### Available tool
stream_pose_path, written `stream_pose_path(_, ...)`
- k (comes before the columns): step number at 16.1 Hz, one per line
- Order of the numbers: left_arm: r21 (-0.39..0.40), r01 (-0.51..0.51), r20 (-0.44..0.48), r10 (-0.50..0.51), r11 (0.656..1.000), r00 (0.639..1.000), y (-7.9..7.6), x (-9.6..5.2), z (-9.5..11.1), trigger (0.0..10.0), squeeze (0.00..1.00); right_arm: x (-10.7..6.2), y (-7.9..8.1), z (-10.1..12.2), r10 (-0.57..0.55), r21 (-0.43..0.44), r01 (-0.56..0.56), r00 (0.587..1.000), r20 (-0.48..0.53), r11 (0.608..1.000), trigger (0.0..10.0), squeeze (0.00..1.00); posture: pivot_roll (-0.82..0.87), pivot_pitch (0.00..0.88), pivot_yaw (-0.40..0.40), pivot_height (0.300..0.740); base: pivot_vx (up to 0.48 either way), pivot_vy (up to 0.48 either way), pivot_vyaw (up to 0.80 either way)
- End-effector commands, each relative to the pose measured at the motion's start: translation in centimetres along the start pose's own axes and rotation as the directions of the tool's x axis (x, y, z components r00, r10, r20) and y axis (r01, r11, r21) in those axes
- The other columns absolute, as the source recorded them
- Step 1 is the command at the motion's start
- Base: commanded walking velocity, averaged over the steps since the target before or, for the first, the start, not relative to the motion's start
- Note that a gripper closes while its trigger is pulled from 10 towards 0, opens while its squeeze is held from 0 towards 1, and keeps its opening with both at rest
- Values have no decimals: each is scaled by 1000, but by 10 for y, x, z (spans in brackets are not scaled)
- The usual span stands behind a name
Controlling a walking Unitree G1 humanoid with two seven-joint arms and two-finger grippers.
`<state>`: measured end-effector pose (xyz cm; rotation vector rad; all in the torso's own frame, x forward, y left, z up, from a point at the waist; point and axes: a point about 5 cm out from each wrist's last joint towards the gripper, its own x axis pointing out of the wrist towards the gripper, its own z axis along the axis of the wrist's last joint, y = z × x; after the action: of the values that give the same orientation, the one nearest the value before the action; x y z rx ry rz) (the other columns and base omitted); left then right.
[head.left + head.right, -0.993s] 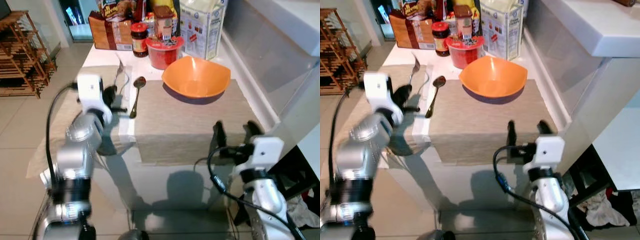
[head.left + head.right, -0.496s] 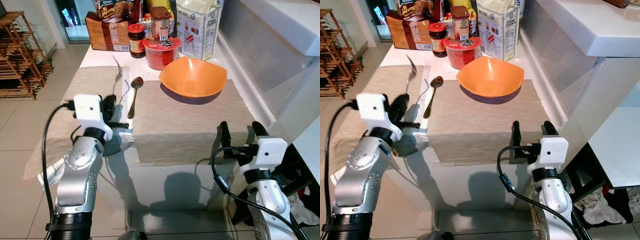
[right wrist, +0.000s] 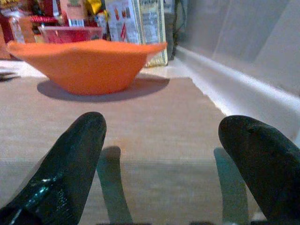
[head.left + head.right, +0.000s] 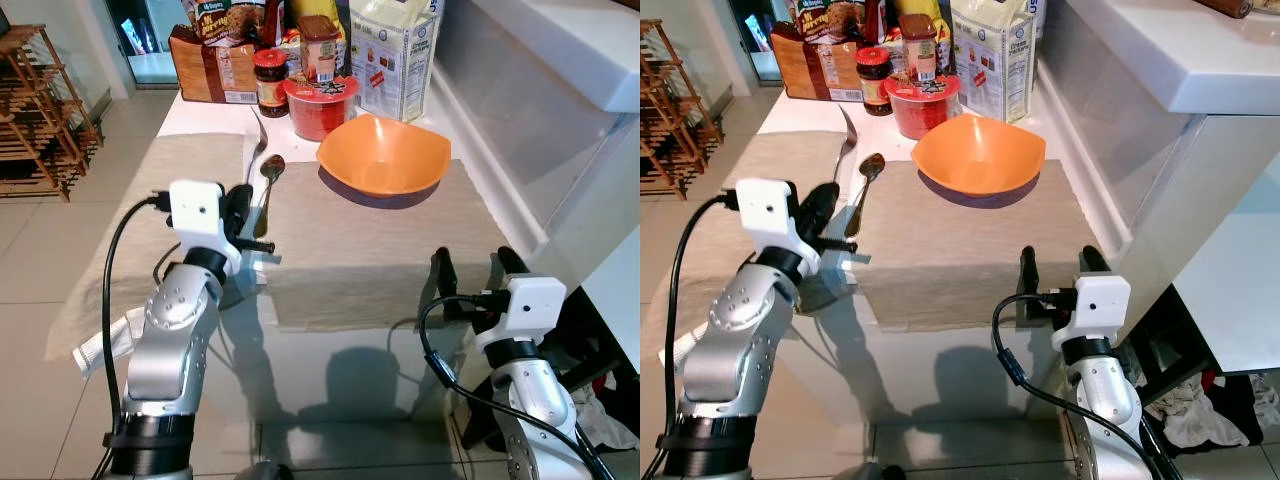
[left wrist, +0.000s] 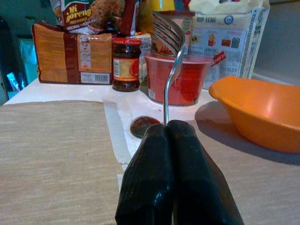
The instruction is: Setting the table
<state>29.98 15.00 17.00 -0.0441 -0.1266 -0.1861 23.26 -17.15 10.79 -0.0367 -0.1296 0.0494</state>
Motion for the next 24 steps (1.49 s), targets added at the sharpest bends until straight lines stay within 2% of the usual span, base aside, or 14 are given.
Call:
stream_pose_path(1,-7,-4,3,4,1000,1000,1,2,1,0,0,0,-2,-1,-4,12,4,1000,1,1000,10000,0,-100,0,29,740,-458,0,0)
stream_pose_path(5,2,11,21,-11,1000,1000,-1,5,3,0,0,-1,-3,-4,0,8,0,1000,-17,1000,10000,0,-105,0,27,740,-388,0,0)
stream_pose_path(9,12,45,42,-45,999,998,-7,5,6,0,0,-4,-4,-7,-1,7,1,999,-32,1000,10000,0,-109,0,29,740,0,0,0)
stream_pose_path(16,15,76,14,-76,997,997,-18,9,1,0,0,-6,-3,-10,-3,3,3,999,-45,1000,10000,0,-118,2,31,740,0,-477,0)
stream_pose_path(19,23,77,0,-77,997,997,-22,9,-1,0,0,-5,-1,-9,12,-22,-13,999,-47,1000,10000,0,-117,2,30,740,0,-472,712)
stream_pose_path(24,52,40,-26,-39,998,999,-20,14,-4,0,0,-3,1,-10,19,-26,-21,999,-48,999,10000,0,-109,4,35,740,0,-472,684)
